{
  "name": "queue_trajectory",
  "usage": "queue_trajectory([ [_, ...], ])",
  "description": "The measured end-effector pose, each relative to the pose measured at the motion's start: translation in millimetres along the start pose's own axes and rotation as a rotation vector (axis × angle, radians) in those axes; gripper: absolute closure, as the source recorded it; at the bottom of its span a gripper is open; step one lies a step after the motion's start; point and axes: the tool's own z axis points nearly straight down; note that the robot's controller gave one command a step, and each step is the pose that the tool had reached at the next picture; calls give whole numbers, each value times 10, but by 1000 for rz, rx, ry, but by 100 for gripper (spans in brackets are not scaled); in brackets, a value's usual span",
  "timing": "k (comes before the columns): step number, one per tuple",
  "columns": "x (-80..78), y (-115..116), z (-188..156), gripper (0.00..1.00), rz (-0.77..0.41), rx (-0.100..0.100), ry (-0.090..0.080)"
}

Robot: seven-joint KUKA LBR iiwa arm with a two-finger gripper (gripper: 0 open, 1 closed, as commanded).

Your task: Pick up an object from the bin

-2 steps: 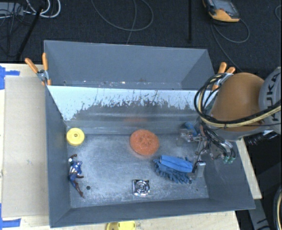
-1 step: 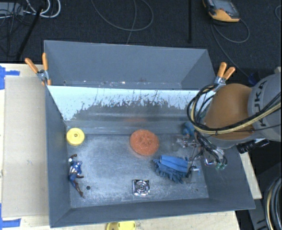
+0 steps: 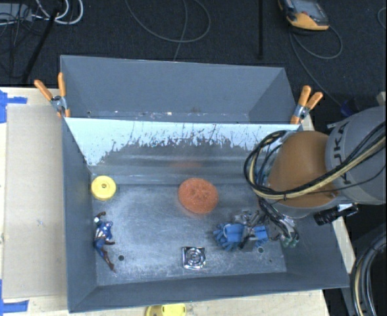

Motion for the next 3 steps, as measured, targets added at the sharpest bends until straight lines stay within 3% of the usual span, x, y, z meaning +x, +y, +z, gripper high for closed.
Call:
queue_trajectory([
  [3, -1, 3, 0, 100, -7, 0, 0],
])
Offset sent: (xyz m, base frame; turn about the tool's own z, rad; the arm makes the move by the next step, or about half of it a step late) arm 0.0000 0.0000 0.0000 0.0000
